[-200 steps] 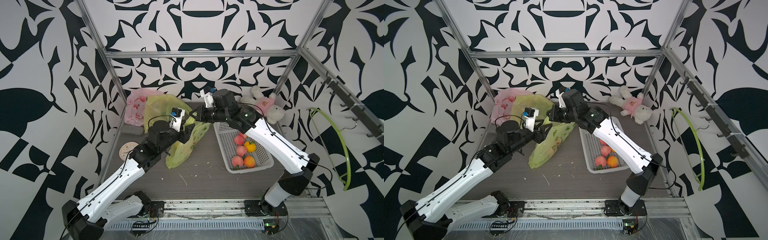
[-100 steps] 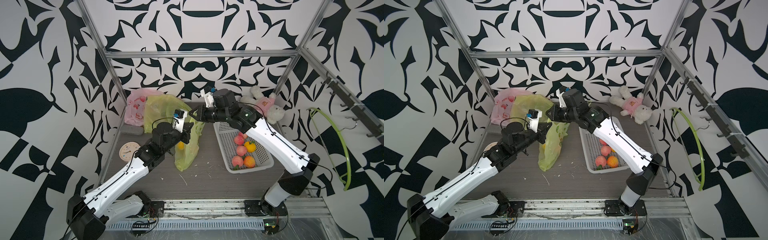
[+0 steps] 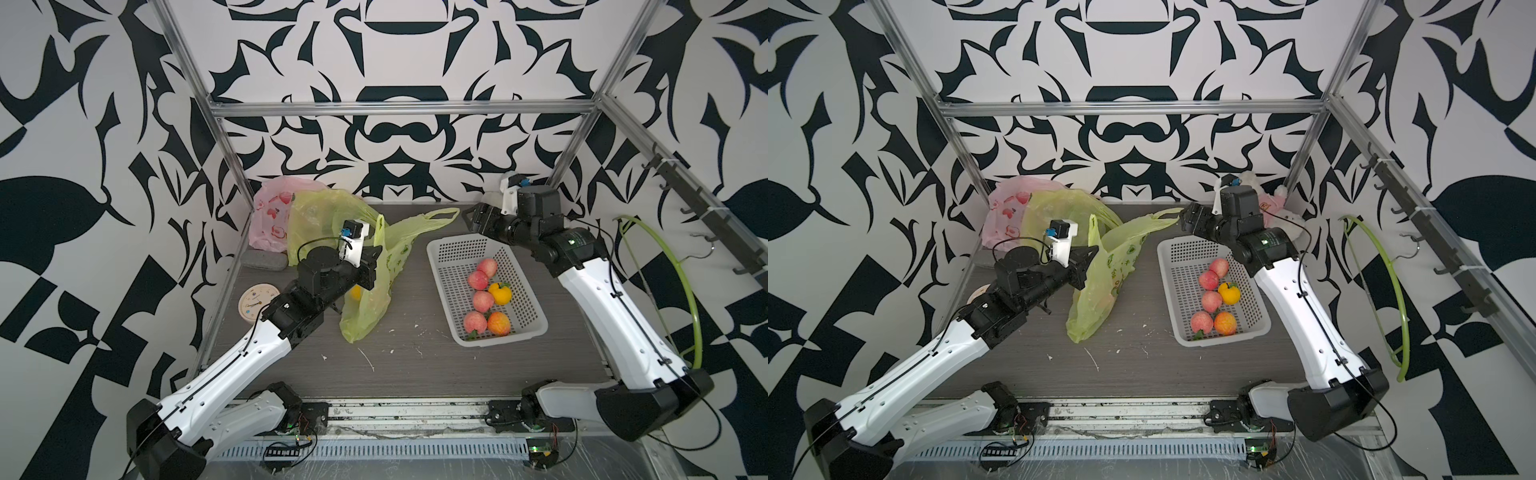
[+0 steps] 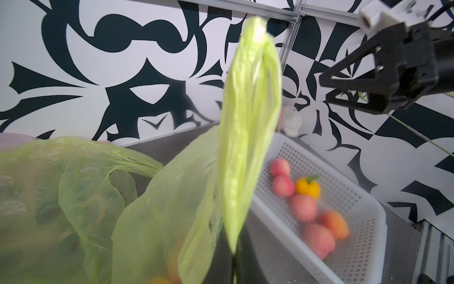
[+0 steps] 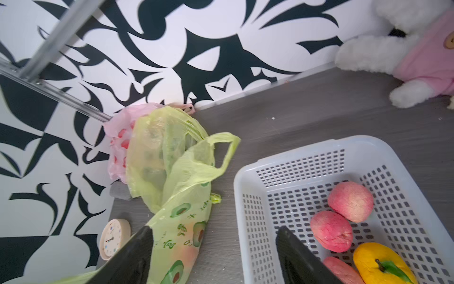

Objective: Place the peach into a plastic bag & tie a knot
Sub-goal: Adjust the plastic bag at the center of the board.

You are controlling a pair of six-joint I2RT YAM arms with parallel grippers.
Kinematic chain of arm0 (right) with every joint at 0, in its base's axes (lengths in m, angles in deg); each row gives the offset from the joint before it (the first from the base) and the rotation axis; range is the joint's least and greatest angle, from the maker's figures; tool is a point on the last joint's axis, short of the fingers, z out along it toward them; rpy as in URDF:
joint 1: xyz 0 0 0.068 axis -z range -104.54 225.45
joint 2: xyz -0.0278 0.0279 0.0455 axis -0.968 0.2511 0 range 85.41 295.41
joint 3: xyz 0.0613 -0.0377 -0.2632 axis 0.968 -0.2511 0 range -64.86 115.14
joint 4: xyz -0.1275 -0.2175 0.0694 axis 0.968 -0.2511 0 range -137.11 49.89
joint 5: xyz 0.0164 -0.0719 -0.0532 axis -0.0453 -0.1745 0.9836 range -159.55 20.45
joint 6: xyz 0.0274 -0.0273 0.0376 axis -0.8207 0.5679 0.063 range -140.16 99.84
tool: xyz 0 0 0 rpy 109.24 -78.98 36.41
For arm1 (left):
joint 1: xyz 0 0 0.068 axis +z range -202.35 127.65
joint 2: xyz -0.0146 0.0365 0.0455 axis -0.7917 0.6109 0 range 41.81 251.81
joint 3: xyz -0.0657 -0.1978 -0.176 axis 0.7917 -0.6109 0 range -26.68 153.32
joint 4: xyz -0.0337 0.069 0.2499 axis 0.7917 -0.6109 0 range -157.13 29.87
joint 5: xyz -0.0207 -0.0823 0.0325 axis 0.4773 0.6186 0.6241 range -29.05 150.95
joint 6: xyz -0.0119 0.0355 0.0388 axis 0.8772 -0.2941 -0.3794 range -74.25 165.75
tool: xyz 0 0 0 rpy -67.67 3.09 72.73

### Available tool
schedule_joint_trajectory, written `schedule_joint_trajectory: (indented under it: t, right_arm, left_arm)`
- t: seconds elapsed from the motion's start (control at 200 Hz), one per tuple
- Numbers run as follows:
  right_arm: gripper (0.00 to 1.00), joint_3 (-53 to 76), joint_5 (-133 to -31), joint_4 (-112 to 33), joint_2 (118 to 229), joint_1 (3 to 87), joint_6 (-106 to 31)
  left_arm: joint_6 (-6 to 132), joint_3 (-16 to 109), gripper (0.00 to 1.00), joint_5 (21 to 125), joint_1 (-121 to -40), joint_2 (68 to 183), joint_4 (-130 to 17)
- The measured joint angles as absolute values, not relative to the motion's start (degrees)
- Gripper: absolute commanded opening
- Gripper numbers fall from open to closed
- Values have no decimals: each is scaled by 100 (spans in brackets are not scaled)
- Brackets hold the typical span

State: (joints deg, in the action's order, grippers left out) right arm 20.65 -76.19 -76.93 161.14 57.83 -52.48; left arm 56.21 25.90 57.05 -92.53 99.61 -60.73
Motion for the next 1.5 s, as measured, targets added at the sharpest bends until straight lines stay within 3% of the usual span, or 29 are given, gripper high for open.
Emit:
schedule_joint_trajectory:
  t: [0.115,0.44,0.655,0.985,1.13,1.355,1.5]
  right_arm:
    - [78,1980,-7741,-7664,16470,5894,-5213]
    - [59,1985,-8134,-7253,17161,5999,-5331]
    - [56,2000,-8277,-7190,17351,6001,-5477]
    - [43,2000,-8349,-7070,17366,6001,-5597]
    - [30,2037,-8373,-7026,17493,6001,-5617]
    - [0,2087,-8460,-6976,17677,6001,-5510]
    - [0,2218,-8707,-6928,17585,5949,-5119]
  left_arm:
    - [5621,2590,0,5705,-9251,9961,-6171]
    - [5621,2594,0,5705,-9249,9961,-6259]
    - [5621,2596,0,5698,-9249,9961,-6259]
    - [5621,2603,0,5690,-9249,9948,-6274]
    - [5621,2603,0,5690,-9249,9858,-6337]
    - [5621,2603,0,5676,-9249,9705,-6545]
    - [5623,2677,0,5563,-9196,9504,-6923]
